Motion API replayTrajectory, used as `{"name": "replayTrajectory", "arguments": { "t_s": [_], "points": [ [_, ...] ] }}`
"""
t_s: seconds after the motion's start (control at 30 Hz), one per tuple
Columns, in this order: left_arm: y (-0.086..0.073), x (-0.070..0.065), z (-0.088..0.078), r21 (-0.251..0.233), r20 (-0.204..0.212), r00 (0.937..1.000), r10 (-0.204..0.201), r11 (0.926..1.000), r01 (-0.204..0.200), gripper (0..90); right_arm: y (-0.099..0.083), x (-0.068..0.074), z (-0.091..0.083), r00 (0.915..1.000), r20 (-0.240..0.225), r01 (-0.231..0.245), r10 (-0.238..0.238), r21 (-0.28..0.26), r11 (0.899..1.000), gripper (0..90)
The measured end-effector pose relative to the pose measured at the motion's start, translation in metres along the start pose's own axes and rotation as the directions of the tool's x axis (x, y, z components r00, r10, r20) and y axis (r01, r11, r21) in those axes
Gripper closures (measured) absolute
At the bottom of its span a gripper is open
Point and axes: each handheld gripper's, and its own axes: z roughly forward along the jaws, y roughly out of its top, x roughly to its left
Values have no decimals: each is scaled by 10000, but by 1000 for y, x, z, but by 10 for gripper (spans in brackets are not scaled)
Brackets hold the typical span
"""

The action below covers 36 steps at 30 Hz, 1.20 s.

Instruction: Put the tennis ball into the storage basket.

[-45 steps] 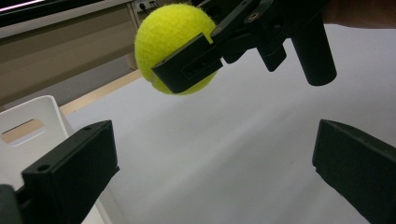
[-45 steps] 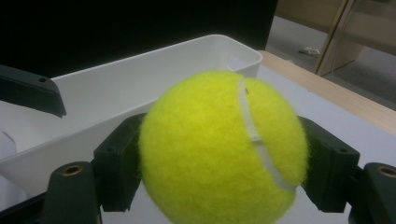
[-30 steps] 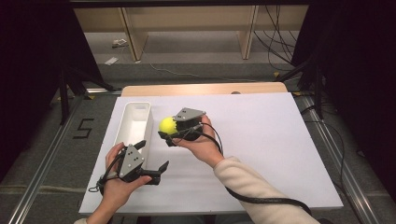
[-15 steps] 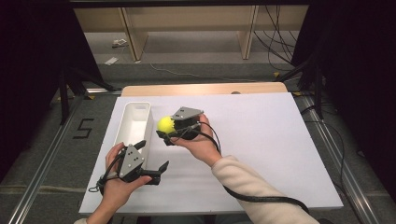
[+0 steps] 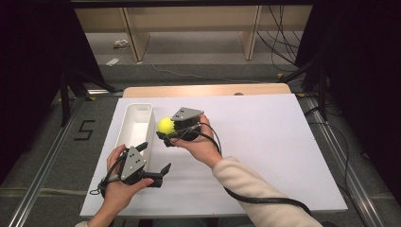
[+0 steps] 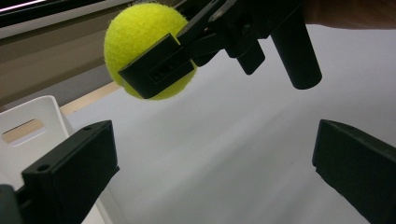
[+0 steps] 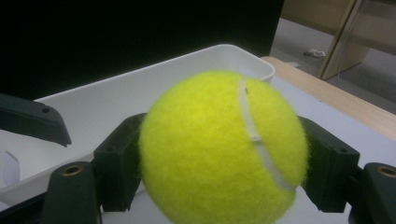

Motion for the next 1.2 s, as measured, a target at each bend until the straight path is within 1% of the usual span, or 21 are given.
{"name": "replayTrajectory", "arguments": {
  "t_s": [0.67, 1.07, 1.2],
  "points": [
    [0, 0, 0, 6, 3, 10000, 1, 10000, -1, 0, 5, 2, 6, 10000, -56, -9, 10, 22, 10000, 263],
    [0, 0, 0, 5, 8, 10000, 6, 10000, -6, 0, 12, 4, 9, 9999, -144, 27, -27, -31, 10000, 264],
    [0, 0, 0, 8, 8, 10000, 7, 10000, -7, 0, 14, 4, 11, 9999, -167, -38, 37, -59, 10000, 263]
  ]
}}
